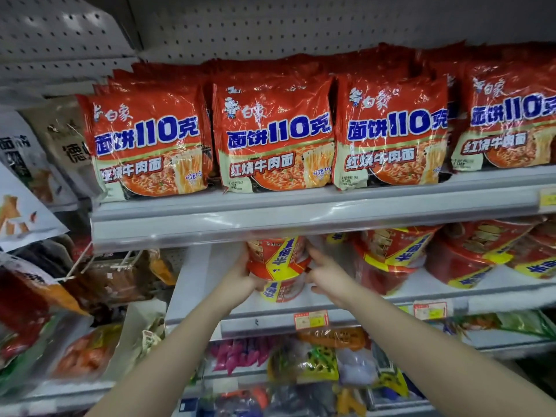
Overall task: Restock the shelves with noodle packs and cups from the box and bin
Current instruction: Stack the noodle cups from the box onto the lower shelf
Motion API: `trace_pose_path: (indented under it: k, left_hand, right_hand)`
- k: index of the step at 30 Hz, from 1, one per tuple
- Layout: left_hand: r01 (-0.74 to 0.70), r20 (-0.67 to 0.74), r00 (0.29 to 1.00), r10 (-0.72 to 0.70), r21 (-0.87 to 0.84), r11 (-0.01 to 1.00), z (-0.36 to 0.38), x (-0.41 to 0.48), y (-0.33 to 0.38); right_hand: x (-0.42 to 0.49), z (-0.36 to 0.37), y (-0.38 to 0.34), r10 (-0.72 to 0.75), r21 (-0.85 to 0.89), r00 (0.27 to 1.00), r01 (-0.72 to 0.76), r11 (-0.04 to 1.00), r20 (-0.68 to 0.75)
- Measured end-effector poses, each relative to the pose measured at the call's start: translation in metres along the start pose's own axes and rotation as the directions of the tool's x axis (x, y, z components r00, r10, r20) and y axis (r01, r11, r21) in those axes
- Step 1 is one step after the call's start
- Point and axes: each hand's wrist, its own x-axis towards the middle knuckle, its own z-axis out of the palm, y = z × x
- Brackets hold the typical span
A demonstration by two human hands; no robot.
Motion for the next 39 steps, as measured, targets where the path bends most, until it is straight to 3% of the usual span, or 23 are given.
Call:
trace_pose_path:
  k: [6,14,20,26,29,32,34,37,39]
  left_hand:
    - [-0.012,-0.005,1.0,0.012,0.042,0.999,-0.01,-0.01,-0.012]
    - [-0.034,-0.006,0.999,0.034,0.04,0.999,-0.005,-0.014,-0.018]
    - [-0.086,-0.07,0.993,0.092,0.089,0.992,0.007,-0.014,-0.022]
    - [-0.05,-0.12,0.99,0.066,0.136,0.99,0.011,-0.007,-0.025]
    - [0.039,-0.174,0.985,-0.014,0.142,0.989,0.021,-0.009,-0.032]
    - [0.303,-0.324,0.914,-0.244,0.143,0.942,0.045,-0.022,-0.043]
    - [0.386,-0.287,0.903,-0.321,0.21,0.898,0.068,-0.035,-0.045]
    - [0.291,-0.21,0.952,-0.224,0.384,0.876,0.102,-0.034,-0.023]
    - [0.199,-0.188,0.973,-0.134,0.388,0.9,0.124,-0.015,0.0]
  right_hand:
    - [-0.007,0.015,0.003,0.046,-0.024,0.999,-0.045,0.999,0.016]
    - [-0.008,0.015,0.009,0.04,0.115,0.998,-0.044,0.992,0.038]
    - [-0.003,0.014,0.003,0.043,0.156,0.998,-0.051,0.986,0.053]
    - [-0.002,0.007,0.003,0.069,0.202,0.997,-0.074,0.977,0.028]
    - [-0.011,0.001,0.003,0.05,0.099,0.998,-0.053,0.994,0.032]
    - [-0.018,-0.015,0.014,0.069,-0.049,0.997,-0.067,0.997,0.029]
    - [-0.021,-0.039,0.031,0.108,-0.071,0.992,-0.103,0.992,0.069]
    - [-0.029,-0.09,0.059,0.181,-0.137,0.979,-0.168,0.976,0.089]
    - [-0.036,-0.125,0.072,0.226,-0.125,0.973,-0.218,0.968,0.047]
